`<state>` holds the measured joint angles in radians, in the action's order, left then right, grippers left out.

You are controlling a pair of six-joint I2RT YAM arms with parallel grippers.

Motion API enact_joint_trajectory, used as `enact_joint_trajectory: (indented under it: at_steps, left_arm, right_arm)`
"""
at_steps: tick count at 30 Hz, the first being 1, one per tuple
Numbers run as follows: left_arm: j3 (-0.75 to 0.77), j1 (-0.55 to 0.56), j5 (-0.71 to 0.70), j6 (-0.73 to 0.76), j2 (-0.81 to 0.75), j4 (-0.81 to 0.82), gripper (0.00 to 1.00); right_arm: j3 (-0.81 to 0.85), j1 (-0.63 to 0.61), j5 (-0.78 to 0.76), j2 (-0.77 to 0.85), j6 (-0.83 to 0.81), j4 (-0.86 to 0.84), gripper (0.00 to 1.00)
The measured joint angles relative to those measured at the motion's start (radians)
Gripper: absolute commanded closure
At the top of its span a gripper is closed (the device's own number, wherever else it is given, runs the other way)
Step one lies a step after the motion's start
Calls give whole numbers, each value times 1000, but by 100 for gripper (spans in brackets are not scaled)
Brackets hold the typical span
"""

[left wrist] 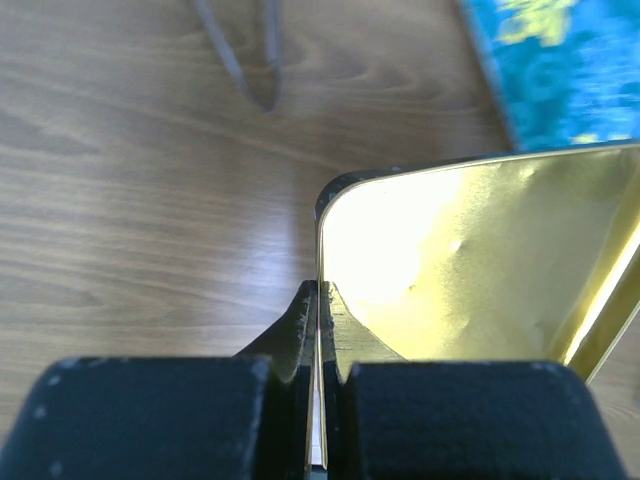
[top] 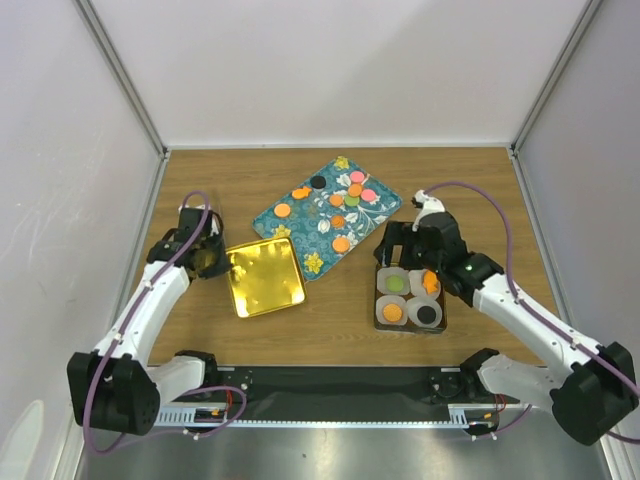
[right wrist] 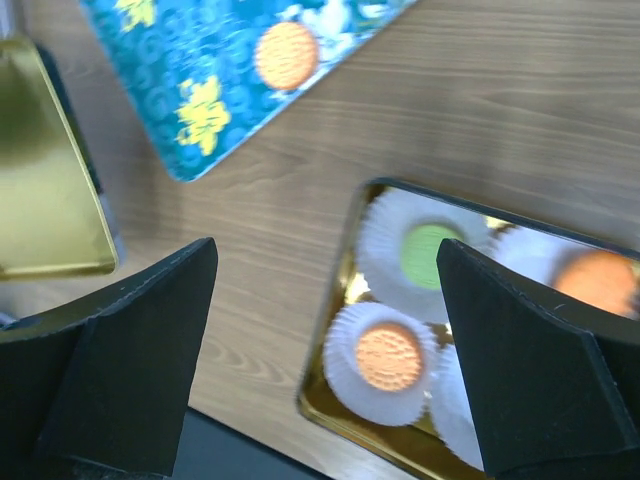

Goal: Pack the cookies

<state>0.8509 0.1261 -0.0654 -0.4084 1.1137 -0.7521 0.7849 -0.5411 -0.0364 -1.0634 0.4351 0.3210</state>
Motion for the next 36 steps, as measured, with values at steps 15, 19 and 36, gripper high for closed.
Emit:
enact_joint_trajectory:
  at_steps: [15, 19, 36]
  left_arm:
    - [108, 178, 114, -56, 20, 56, 100]
    - [127, 225, 129, -82, 58, 90, 100]
    - [159, 331, 231, -154, 100, 282, 99]
  right_arm:
    - [165, -186, 106, -193, 35, -72, 2]
    - [181, -189, 134, -226, 45, -87, 2]
    - [188, -69, 335, -245, 138, -135, 50]
